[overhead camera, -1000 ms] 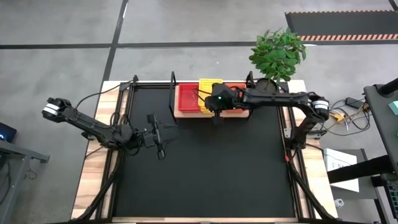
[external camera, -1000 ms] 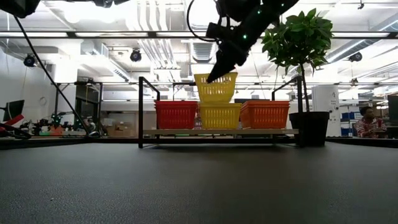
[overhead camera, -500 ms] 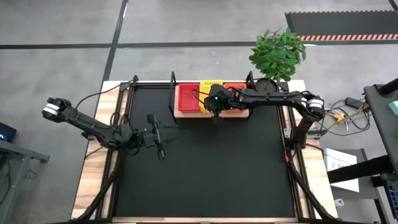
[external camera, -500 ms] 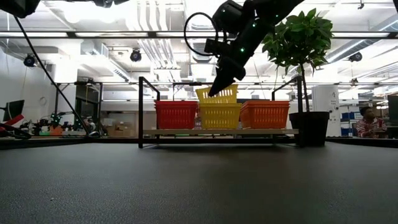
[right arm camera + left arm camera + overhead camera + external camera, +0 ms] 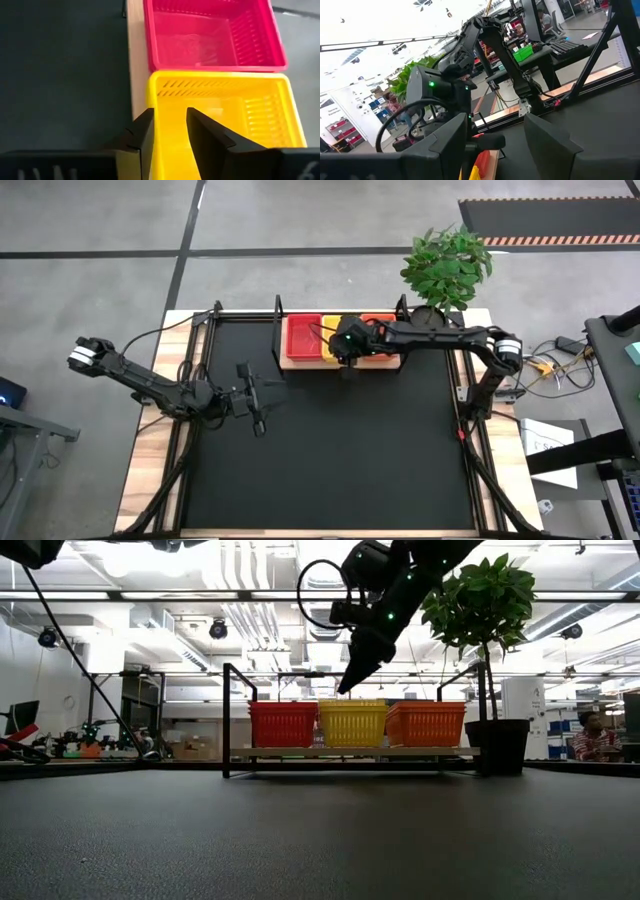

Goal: Stack baskets on shelf by color
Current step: Stack the yellow bin on top of the yellow bin on the shelf, then return to Home Position

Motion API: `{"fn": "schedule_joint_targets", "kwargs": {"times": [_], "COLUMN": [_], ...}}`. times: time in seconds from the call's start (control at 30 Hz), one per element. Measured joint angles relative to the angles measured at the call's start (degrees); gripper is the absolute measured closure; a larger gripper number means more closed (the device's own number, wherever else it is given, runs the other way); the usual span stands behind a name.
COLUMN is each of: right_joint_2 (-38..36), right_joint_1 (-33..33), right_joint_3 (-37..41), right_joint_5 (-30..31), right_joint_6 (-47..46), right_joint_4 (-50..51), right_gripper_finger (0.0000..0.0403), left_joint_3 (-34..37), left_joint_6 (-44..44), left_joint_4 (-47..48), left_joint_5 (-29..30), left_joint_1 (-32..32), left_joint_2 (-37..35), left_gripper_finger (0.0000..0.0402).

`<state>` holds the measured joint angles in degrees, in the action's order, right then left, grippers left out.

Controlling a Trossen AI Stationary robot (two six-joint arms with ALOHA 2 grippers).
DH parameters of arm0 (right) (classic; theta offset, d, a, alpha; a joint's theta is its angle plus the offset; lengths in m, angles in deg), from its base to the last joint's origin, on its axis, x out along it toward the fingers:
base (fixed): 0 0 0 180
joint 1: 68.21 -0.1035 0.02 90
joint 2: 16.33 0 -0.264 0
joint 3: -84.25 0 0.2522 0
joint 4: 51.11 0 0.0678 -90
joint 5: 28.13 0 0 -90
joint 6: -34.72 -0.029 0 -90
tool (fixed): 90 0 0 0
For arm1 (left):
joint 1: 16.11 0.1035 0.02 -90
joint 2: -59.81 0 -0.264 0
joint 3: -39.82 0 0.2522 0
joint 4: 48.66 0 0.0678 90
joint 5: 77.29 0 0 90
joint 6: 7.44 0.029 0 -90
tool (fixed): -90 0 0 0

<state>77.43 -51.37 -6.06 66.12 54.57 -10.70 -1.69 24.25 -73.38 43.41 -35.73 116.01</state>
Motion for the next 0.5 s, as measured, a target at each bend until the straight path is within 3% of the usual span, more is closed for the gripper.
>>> {"fn": "schedule_joint_targets", "kwargs": {"times": [0.27,0.43,0.5], "right_joint_2": [-2.67,-4.81,-5.26], "right_joint_1": [-1.97,-7.06,-9.74], "right_joint_3": [0.02,4.44,7.69], "right_joint_5": [-2.76,-12.84,-14.04], "right_joint_6": [-2.32,-1.65,0.05], "right_joint_4": [1.53,-9.34,-14.90], "right_gripper_finger": [0.0309,0.0360,0.0381], "left_joint_3": [0.00,-0.09,-0.20], "left_joint_6": [-2.12,-4.24,-6.31], "left_joint_4": [2.99,15.80,23.63], "left_joint_5": [-0.08,-5.49,-8.14], "left_joint_1": [-0.02,-0.02,-0.07], "left_joint_2": [-0.10,-2.32,-4.61], "left_gripper_finger": [0.0219,0.0234,0.0251]}}
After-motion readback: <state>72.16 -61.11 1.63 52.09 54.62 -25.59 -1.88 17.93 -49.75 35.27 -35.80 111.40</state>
